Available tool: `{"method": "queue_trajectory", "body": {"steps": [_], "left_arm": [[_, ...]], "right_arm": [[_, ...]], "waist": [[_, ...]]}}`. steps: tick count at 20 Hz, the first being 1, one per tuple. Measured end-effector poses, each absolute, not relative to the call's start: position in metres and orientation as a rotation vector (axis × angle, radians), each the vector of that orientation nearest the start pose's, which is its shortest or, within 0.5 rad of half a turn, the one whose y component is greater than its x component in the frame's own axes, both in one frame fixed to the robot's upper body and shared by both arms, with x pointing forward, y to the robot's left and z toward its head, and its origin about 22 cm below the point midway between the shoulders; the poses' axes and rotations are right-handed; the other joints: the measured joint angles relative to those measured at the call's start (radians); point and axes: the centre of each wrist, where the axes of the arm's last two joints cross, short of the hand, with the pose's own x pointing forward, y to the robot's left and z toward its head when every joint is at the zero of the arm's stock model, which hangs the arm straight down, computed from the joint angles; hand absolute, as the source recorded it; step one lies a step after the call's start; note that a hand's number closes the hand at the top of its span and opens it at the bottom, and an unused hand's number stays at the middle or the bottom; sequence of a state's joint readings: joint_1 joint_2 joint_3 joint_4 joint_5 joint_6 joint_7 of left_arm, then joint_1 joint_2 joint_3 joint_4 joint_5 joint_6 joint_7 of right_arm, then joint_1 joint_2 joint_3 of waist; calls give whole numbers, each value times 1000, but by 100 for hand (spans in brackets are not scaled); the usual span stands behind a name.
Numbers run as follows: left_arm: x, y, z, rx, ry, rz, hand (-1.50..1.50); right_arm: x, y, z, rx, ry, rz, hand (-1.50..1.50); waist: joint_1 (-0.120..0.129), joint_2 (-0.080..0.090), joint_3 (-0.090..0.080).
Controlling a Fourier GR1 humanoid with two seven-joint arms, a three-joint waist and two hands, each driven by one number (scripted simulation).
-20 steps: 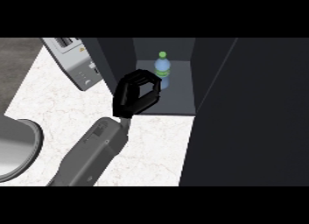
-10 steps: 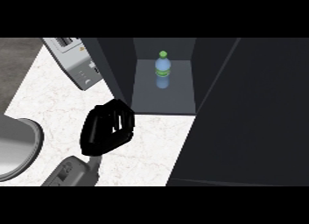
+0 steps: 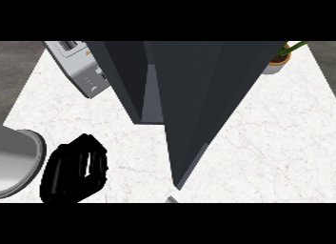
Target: Pick up the bottled water, place it into the cabinet and close the cabinet
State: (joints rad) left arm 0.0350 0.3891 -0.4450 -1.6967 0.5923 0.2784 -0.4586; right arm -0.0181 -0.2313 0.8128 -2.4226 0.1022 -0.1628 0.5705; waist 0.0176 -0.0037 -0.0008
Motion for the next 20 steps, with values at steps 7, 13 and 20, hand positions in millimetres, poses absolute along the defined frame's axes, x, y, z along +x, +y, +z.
{"method": "queue_trajectory", "body": {"steps": [7, 13, 20], "left_arm": [[192, 244, 20, -260, -1869, 148, 150], [175, 264, 18, -248, -1877, 157, 150], [167, 289, 22, -254, -1879, 144, 150]], "right_arm": [[113, -97, 175, 454, -1731, 725, 150], [116, -92, 180, 395, -1811, 736, 150], [151, -69, 188, 356, -1832, 612, 150]], "waist": [[5, -1, -2], [19, 0, -3], [36, 7, -3]]}}
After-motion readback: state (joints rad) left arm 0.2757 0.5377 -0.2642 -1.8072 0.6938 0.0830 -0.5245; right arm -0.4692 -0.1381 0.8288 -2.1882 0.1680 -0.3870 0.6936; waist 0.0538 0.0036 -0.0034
